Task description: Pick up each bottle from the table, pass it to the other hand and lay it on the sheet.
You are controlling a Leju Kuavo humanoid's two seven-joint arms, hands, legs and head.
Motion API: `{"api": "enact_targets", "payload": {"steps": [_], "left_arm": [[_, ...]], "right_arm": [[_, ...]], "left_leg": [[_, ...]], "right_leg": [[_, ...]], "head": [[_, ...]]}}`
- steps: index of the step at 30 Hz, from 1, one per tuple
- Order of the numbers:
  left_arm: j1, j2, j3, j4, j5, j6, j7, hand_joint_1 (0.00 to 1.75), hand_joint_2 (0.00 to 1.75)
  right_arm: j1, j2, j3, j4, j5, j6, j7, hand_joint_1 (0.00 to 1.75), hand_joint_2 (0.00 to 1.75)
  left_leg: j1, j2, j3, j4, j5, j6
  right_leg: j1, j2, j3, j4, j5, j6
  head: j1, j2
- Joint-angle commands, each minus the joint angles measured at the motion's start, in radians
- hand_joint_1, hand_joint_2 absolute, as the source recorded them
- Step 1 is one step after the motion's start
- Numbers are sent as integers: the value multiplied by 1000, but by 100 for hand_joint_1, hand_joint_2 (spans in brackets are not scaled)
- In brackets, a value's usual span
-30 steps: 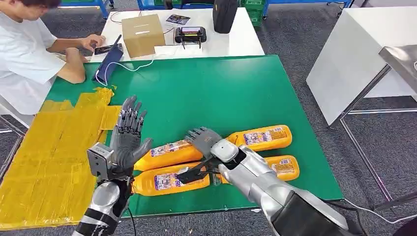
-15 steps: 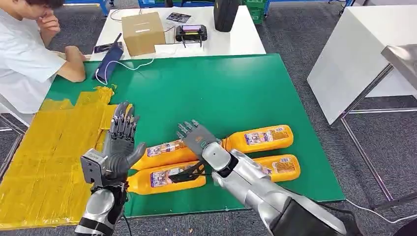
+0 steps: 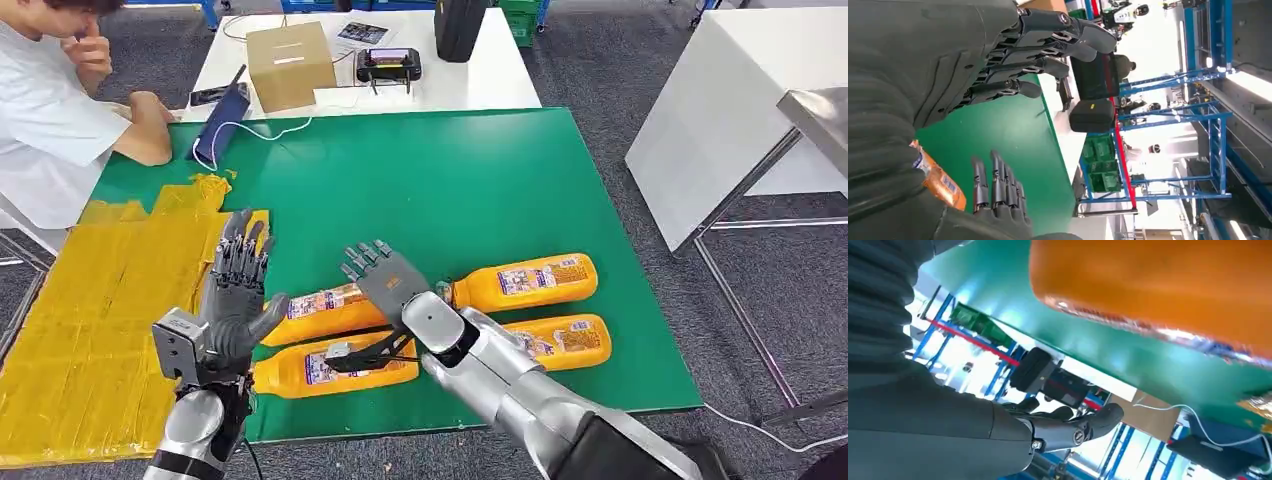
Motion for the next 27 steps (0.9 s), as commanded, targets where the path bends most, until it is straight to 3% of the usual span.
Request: {"api": "enact_targets", "payload": {"steps": [1,5,12,17,27], "left_arm": [[-30,-8,10,38,4,-15,1,0,175],[-75,-6,-27,86,24,-26,-6,0,175],[-104,-3,-51,122,43,-26,-12,0,175],[-120,-1,-71,141,56,-32,-19,0,175],[-133,4,-96,142,67,-40,-21,0,175]], "right_arm": [[-5,-10,-71,-5,-68,-14,-62,0,175],[-8,-18,-147,64,-188,-34,-139,0,175],[-22,-8,-202,154,-313,60,-239,0,175],[-13,-22,-268,144,-442,99,-334,0,175],[18,-42,-346,88,-572,55,-404,0,175]], "left_leg": [[1,-4,1,0,-1,-1],[1,-6,0,0,0,-1],[1,-7,1,0,0,-1],[1,-8,1,0,0,-1],[0,-6,-1,0,0,-1]], "right_leg": [[0,3,2,0,-1,-1],[0,0,1,0,-1,-1],[0,1,2,-1,-1,-2],[1,1,2,-1,-2,-2],[0,0,0,-1,-1,-1]], "head": [[0,0],[0,0],[0,0],[0,0],[0,0]]}}
